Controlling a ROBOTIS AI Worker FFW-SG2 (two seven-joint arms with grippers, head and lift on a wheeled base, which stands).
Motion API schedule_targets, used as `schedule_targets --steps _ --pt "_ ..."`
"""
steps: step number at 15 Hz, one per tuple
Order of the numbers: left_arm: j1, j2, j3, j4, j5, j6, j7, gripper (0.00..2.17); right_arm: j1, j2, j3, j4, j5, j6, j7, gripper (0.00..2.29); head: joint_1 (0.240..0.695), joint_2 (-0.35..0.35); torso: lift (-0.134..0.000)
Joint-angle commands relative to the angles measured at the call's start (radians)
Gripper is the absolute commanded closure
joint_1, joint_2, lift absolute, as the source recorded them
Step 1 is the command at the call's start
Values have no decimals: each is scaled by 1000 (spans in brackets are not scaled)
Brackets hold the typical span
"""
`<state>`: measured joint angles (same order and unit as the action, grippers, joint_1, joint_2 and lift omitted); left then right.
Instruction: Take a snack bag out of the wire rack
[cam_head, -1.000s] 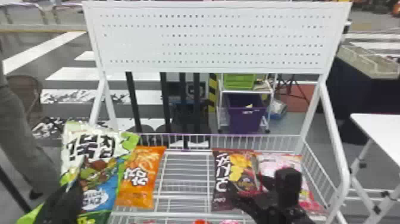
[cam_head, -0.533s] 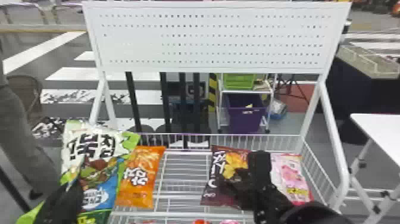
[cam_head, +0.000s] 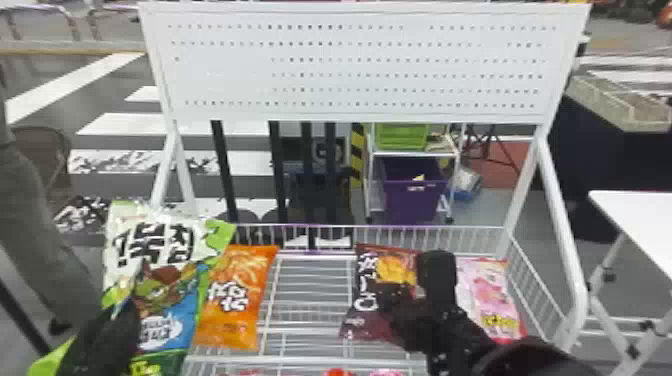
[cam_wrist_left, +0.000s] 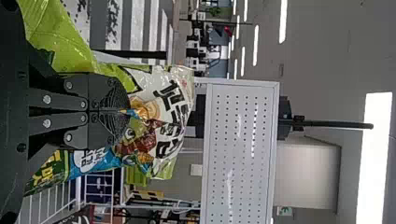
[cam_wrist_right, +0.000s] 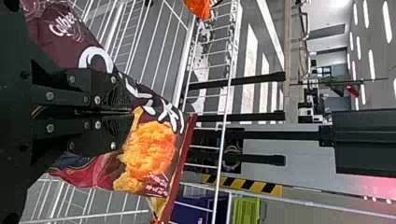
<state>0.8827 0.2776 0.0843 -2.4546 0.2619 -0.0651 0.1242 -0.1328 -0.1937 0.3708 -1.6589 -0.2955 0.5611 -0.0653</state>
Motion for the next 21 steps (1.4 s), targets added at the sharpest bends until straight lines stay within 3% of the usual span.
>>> schedule_targets --steps 1,4,7,11,13,15,21 --pt "5 0 2 -3 -1 0 0 2047 45 -18 -27 -87 -5 0 -2 2246 499 0 0" --pt "9 2 0 -4 -3 0 0 2047 160 -49 -89 -274 -22 0 -2 2246 499 0 0" --pt "9 0 -1 -4 -6 0 0 2047 346 -101 -190 -515 -25 -28 2 2246 499 0 0" --pt "-7 3 0 0 -1 0 0 2047 621 -105 -348 -682 -22 -169 18 2246 499 0 0" --pt "-13 3 -1 0 -1 0 -1 2047 750 -85 -409 -717 -22 -292 55 2246 499 0 0" --pt "-16 3 -1 2 0 0 -1 2047 845 -30 -466 -742 -14 -381 101 2246 499 0 0" --pt "-16 5 -1 6 2 0 -1 2047 978 23 -556 -792 -8 -464 119 2246 499 0 0"
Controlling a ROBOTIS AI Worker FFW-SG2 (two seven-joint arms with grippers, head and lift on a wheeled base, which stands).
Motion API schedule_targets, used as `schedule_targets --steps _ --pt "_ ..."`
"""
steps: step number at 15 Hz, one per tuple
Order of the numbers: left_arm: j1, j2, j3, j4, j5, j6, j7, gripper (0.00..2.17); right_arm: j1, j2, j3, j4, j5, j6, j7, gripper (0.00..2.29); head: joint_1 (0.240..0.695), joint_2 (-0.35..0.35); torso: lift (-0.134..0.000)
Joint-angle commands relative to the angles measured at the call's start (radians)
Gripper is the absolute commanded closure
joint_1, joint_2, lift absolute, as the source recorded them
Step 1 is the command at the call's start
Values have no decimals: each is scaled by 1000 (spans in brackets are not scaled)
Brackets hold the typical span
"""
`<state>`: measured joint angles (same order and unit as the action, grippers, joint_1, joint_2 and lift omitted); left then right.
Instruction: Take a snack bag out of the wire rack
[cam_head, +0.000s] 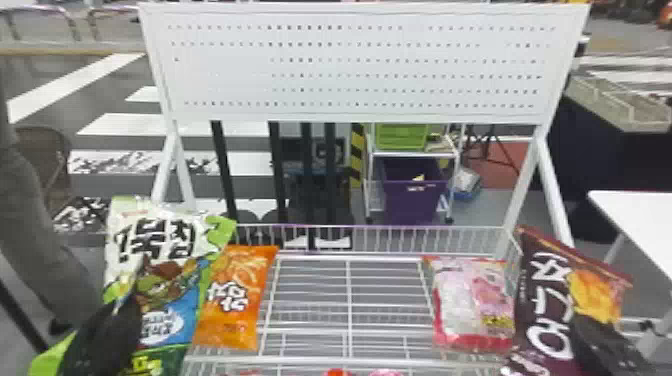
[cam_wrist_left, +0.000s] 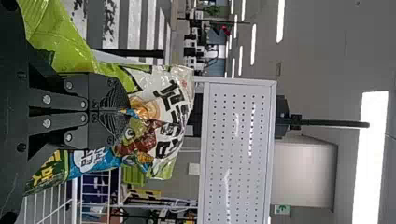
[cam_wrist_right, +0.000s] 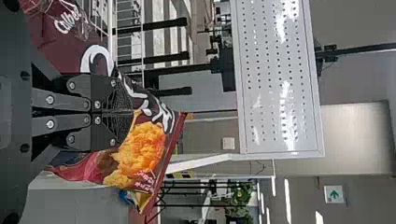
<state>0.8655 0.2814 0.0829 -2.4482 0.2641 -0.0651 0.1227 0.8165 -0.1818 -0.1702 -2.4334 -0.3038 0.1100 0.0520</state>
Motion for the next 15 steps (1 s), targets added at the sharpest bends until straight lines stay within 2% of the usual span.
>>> schedule_targets --steps 1,2,5,15 --pt "1 1 0 3 0 0 0 2047 44 21 -19 -30 3 -13 2 2250 499 0 0" --pt "1 1 0 5 0 0 -1 2047 55 31 -19 -39 15 -16 2 2250 499 0 0" --pt "-3 1 -5 6 -2 0 -6 2047 59 35 -5 -44 58 -16 2 2246 499 0 0" --pt "-3 2 -5 8 -2 0 -6 2047 62 33 -3 -46 69 -16 2 2246 499 0 0"
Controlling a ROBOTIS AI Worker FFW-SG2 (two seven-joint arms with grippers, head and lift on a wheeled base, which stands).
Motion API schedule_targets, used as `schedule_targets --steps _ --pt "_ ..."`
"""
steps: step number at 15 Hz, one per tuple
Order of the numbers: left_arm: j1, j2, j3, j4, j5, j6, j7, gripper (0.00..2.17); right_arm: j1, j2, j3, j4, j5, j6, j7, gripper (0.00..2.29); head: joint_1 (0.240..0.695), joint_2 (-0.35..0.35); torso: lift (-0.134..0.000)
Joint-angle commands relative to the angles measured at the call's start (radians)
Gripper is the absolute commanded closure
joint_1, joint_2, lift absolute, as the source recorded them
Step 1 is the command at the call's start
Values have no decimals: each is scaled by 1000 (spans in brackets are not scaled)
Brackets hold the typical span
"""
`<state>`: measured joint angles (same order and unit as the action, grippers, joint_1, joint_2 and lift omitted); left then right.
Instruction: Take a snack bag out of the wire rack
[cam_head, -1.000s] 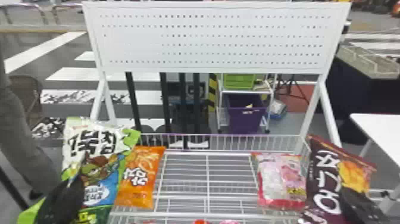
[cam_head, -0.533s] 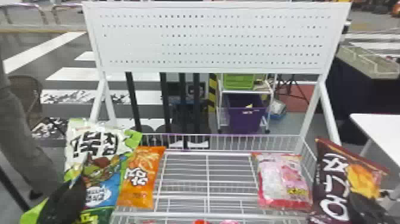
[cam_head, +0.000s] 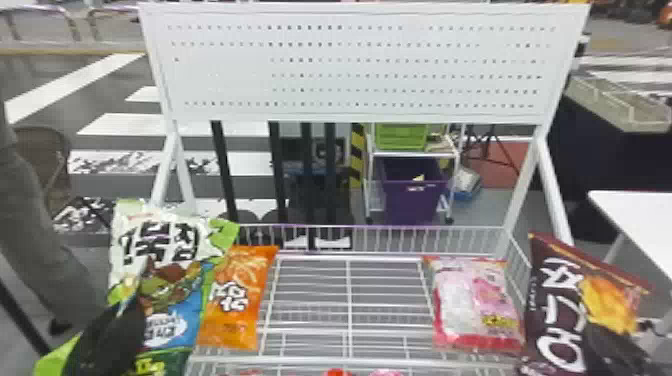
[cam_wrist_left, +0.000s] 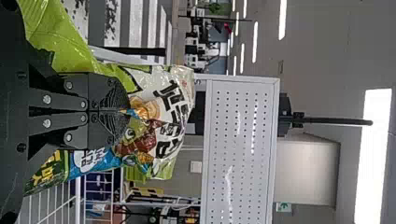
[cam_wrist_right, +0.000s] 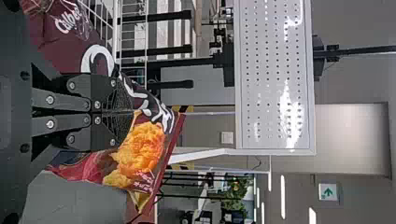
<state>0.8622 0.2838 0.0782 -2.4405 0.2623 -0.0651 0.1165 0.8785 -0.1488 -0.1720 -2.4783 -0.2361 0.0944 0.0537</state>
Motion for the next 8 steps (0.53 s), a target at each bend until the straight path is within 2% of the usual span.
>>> schedule_targets --steps 1,8 --pt "0 0 0 0 0 0 0 2047 0 0 -1 -1 1 0 0 2246 499 0 0" --pt "1 3 0 0 0 0 0 2047 3 0 -1 -2 8 0 0 2250 499 0 0"
